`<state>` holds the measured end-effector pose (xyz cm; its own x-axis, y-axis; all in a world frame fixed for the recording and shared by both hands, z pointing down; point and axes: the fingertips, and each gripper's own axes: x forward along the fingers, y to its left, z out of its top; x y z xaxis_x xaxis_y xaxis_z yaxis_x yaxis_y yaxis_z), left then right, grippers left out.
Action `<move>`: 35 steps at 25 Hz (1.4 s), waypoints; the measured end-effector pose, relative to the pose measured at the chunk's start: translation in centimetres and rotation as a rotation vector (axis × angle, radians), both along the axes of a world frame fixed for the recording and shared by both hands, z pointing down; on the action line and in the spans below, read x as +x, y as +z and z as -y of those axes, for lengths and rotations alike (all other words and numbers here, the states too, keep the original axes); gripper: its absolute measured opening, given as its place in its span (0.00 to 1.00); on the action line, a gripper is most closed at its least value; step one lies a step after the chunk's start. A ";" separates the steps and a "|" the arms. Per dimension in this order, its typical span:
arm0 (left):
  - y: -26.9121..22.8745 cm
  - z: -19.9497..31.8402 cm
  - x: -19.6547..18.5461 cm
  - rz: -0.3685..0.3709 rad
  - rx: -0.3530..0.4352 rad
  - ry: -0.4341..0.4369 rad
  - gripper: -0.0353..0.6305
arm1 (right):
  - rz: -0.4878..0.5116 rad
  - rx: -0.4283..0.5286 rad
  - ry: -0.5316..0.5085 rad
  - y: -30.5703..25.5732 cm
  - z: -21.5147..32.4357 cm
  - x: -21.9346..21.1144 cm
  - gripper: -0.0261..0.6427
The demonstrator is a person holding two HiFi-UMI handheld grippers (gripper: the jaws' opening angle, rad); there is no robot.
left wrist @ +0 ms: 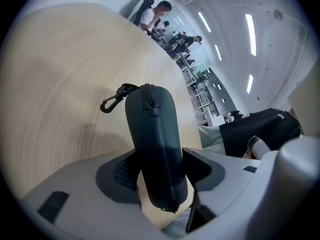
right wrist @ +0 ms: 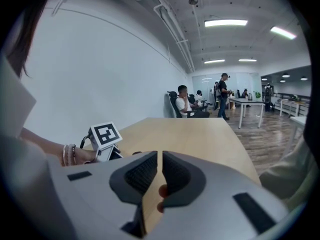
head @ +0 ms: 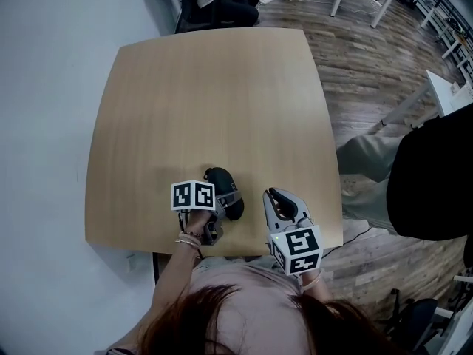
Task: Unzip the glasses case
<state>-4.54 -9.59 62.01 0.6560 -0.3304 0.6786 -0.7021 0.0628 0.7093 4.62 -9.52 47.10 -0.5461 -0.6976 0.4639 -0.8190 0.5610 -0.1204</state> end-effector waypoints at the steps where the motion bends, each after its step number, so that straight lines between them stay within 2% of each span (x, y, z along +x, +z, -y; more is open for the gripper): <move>1: -0.6 0.3 -0.3 -0.005 0.017 -0.012 0.45 | -0.001 0.002 -0.003 -0.1 0.0 -0.1 0.10; 16: -11.9 3.8 -2.4 -0.154 0.335 -0.136 0.45 | 0.027 0.031 -0.031 -1.3 -0.8 -2.2 0.09; 35: -22.8 4.1 -5.3 -0.321 0.656 -0.262 0.44 | 0.141 0.072 -0.134 -4.8 -2.5 -6.3 0.09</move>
